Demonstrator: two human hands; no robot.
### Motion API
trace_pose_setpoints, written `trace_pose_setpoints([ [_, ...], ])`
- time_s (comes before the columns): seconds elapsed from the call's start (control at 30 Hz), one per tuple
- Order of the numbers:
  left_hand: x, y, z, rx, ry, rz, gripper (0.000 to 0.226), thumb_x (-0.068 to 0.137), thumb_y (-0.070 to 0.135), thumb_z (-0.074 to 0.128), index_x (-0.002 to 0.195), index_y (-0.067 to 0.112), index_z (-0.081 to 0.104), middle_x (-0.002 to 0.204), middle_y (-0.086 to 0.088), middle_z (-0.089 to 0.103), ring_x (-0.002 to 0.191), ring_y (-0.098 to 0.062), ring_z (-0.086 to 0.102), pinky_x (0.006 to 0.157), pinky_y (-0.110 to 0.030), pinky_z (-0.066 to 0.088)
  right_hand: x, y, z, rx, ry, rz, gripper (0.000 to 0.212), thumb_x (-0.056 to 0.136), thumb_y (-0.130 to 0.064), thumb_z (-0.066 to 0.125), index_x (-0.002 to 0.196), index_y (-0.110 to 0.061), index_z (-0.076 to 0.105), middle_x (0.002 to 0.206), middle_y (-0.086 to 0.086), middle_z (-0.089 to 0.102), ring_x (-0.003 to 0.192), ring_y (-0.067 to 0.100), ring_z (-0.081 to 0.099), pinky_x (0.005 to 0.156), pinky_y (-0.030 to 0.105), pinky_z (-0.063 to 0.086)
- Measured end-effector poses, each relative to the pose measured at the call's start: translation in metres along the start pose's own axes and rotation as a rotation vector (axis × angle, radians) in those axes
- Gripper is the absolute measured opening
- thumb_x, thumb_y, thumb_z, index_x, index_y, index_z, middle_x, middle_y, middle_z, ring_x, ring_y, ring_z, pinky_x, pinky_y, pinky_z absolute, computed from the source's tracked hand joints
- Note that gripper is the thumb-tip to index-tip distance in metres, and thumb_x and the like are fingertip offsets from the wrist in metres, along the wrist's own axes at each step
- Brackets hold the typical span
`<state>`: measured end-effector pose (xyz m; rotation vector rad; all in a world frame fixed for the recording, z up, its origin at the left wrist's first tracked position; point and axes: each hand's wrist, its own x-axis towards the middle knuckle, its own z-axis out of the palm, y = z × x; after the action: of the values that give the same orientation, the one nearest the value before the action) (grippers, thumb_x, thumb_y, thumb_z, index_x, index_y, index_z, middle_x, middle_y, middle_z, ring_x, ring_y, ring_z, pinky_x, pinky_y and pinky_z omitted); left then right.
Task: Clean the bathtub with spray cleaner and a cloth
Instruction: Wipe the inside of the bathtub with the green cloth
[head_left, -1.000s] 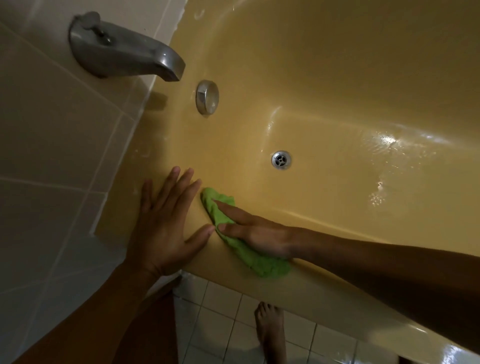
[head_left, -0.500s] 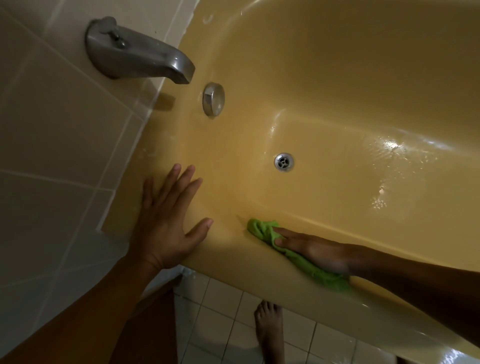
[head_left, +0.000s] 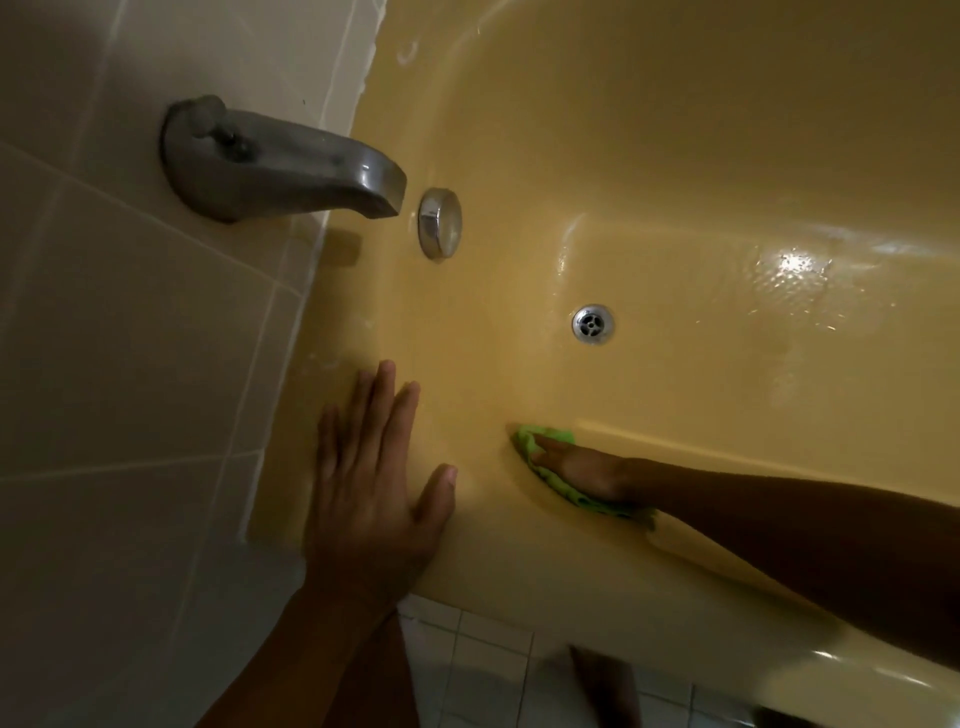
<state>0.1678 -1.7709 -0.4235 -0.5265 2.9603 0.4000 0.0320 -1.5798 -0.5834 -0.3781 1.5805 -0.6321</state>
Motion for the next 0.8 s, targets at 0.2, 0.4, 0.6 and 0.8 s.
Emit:
trace_pose_setpoints([
  [0.2, 0.005, -0.001, 0.001, 0.023, 0.005, 0.042, 0.077, 0.094, 0.051, 0.042, 0.161, 0.015, 0.031, 0.173, -0.003, 0.011, 0.16, -0.024, 0.008, 0.126, -0.058, 0.011, 0.027, -0.063, 0.015, 0.146, 0.047, -0.118, 0.061, 0.111, -0.044, 0.027, 0.163, -0.028, 0.001, 0.171, -0.002, -0.003, 0.157, 0.018, 0.001, 0.127, 0.037, 0.003],
  [0.4, 0.008, -0.008, 0.002, 0.055, -0.022, 0.04, 0.078, 0.092, 0.053, 0.044, 0.161, 0.019, 0.032, 0.173, -0.001, 0.01, 0.16, -0.024, 0.006, 0.123, -0.063, 0.013, -0.013, -0.061, 0.014, 0.075, -0.022, -0.229, 0.061, 0.111, -0.041, 0.029, 0.163, -0.027, 0.001, 0.17, -0.007, -0.001, 0.156, 0.011, -0.001, 0.121, 0.024, 0.001],
  [0.6, 0.017, -0.01, -0.004, 0.062, -0.059, 0.024, 0.082, 0.09, 0.055, 0.044, 0.163, 0.022, 0.025, 0.174, 0.003, 0.003, 0.16, -0.021, 0.001, 0.124, -0.064, 0.011, -0.031, -0.033, 0.006, 0.04, -0.091, -0.217, 0.061, 0.11, -0.045, 0.032, 0.163, -0.03, 0.006, 0.17, -0.007, 0.005, 0.155, 0.011, 0.008, 0.115, 0.018, 0.006],
  [0.8, 0.029, -0.016, -0.009, 0.064, -0.074, 0.044, 0.08, 0.091, 0.052, 0.045, 0.163, 0.025, 0.024, 0.174, 0.006, -0.002, 0.16, -0.019, -0.004, 0.125, -0.062, 0.01, 0.012, -0.018, 0.002, 0.04, -0.046, -0.112, 0.062, 0.11, -0.048, 0.028, 0.163, -0.028, 0.004, 0.171, -0.003, 0.004, 0.156, 0.017, 0.01, 0.121, 0.027, 0.009],
])
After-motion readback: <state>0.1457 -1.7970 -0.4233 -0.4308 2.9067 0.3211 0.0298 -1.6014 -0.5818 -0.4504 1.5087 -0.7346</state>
